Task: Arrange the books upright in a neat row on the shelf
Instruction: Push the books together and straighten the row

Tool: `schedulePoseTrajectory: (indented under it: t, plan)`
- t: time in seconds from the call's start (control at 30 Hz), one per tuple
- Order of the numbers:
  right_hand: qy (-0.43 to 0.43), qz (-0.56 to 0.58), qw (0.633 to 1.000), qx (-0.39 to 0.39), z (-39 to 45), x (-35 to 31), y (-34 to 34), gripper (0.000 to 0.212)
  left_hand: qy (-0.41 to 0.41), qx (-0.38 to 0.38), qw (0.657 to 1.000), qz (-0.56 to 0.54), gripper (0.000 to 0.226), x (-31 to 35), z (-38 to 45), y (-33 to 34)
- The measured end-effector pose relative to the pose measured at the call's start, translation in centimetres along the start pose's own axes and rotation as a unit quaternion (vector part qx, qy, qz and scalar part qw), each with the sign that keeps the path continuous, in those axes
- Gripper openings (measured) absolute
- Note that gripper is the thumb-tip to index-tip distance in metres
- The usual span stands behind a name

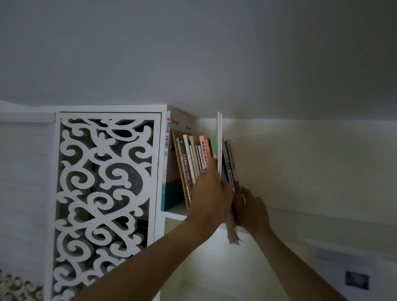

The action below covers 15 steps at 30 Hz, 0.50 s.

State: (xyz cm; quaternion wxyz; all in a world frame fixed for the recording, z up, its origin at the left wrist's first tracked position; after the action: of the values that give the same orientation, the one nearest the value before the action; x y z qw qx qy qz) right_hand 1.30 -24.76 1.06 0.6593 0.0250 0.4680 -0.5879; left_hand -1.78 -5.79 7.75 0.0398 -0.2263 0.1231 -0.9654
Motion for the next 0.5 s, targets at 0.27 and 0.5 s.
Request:
schedulePoseTrajectory:
  t: [0.27,0.5]
  plan:
    - [-0.093,-0.069,0.993,0.000,-2.7,-0.9,-1.5,0.052,-0.200,-0.141,0.954,-0.170,0.014,3.2,1.5,-7.2]
    - [-0.196,-0.028,0.978,0.062,-5.8,-4.7,-4.1,0.041,-0.309,-0.255,0.886,-0.234,0.008,2.0,1.7,-8.5]
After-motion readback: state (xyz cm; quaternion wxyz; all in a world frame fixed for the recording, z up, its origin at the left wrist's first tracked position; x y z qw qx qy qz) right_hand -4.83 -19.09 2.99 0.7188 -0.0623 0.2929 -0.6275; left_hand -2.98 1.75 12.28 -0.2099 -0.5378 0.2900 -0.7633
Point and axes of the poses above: each hand's wrist, its own z-axis towards the middle knuckle, its own y-axis out of the palm, x = y × z, the point moved 6 cm from there along z, towards the middle knuckle, and after that the axes turned 7 degrees about y, right-handed, at the moved point
